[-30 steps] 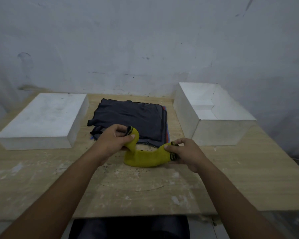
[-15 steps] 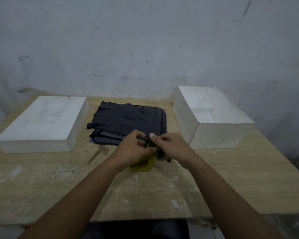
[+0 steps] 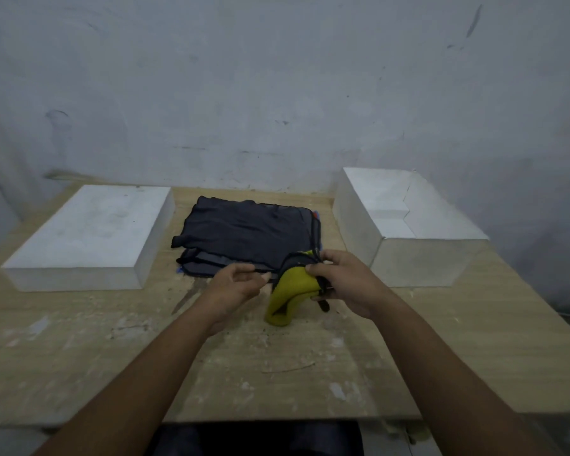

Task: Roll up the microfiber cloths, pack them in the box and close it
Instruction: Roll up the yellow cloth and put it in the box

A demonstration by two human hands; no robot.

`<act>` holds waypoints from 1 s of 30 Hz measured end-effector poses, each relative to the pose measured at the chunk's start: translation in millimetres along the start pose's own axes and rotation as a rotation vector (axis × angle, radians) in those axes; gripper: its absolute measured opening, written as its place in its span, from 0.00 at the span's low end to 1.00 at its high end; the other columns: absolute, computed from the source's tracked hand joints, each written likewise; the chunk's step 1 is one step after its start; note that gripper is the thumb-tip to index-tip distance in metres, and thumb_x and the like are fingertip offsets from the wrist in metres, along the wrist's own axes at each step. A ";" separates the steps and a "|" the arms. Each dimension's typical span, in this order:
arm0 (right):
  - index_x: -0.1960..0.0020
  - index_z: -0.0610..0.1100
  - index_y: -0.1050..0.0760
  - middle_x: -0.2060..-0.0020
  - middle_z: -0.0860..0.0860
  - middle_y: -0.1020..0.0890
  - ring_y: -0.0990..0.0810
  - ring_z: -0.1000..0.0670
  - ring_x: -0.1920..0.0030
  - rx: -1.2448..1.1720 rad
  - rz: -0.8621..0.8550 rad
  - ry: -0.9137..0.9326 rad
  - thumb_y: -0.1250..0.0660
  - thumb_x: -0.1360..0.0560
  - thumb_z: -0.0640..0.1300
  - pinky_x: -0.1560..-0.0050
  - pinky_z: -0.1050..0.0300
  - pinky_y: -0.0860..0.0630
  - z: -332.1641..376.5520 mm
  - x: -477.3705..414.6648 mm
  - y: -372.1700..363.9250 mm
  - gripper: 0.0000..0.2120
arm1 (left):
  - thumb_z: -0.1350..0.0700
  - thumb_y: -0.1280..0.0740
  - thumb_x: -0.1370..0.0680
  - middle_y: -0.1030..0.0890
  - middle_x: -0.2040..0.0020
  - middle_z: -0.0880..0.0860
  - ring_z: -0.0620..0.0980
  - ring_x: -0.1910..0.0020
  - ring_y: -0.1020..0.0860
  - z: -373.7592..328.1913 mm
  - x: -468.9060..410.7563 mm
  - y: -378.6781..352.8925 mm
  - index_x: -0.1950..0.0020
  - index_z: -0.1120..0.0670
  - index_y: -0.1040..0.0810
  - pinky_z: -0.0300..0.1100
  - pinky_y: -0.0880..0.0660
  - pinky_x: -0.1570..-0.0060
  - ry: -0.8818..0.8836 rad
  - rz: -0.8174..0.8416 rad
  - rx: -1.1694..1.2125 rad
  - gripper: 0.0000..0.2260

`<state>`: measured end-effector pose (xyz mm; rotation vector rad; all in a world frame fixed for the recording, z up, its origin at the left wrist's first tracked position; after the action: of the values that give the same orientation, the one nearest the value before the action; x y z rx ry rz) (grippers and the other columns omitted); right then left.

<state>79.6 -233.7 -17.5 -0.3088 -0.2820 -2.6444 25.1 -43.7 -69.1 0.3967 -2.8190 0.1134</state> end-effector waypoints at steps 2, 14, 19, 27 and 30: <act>0.46 0.44 0.23 0.48 0.42 0.17 0.17 0.45 0.54 -0.005 0.036 0.048 0.36 0.21 0.39 0.64 0.56 0.19 12.6 2.5 0.7 0.06 | 0.54 0.26 0.29 0.21 0.43 0.56 0.53 0.44 0.22 8.6 -4.0 2.3 0.38 0.61 0.26 0.50 0.25 0.38 0.057 0.024 0.103 0.22; 0.38 0.38 0.27 0.53 0.44 0.19 0.18 0.49 0.60 -0.220 0.095 0.071 0.36 0.22 0.39 0.68 0.56 0.20 42.2 -1.4 13.4 0.13 | 0.49 0.36 0.25 0.21 0.37 0.61 0.55 0.43 0.19 -5.9 7.4 -15.7 0.34 0.60 0.25 0.46 0.21 0.45 0.111 0.393 0.520 0.23; 0.41 0.39 0.26 0.46 0.41 0.18 0.17 0.42 0.51 -0.066 -0.048 -0.073 0.25 0.30 0.43 0.57 0.50 0.18 -4.6 -11.8 19.0 0.19 | 0.59 0.28 0.30 0.19 0.40 0.57 0.52 0.47 0.18 0.7 -3.7 1.8 0.37 0.59 0.23 0.44 0.18 0.52 0.069 0.199 0.350 0.21; 0.43 0.40 0.27 0.46 0.45 0.20 0.19 0.46 0.49 0.145 -0.209 -0.153 0.19 0.39 0.50 0.56 0.50 0.19 -49.7 -17.8 2.6 0.31 | 0.55 0.18 0.38 0.21 0.44 0.55 0.54 0.49 0.19 22.4 -8.9 16.5 0.44 0.55 0.26 0.49 0.19 0.52 0.117 -0.104 -0.054 0.27; 0.45 0.46 0.30 0.48 0.50 0.22 0.21 0.47 0.48 0.239 -0.220 -0.098 0.19 0.39 0.51 0.54 0.52 0.22 -42.3 -14.1 -5.5 0.29 | 0.52 0.17 0.41 0.23 0.42 0.54 0.54 0.46 0.22 13.8 -6.2 13.7 0.37 0.55 0.29 0.51 0.21 0.46 0.070 -0.148 -0.200 0.36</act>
<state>82.1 -233.5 -62.3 -0.3450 -0.6943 -2.7744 23.1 -30.6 -84.6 0.5410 -2.6889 -0.1814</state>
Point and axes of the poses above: each hand's wrist, its own x-axis away from the middle knuckle, its own y-axis out of the back of the hand, z = x × y, the point moved 4 cm from there along -x, towards the middle knuckle
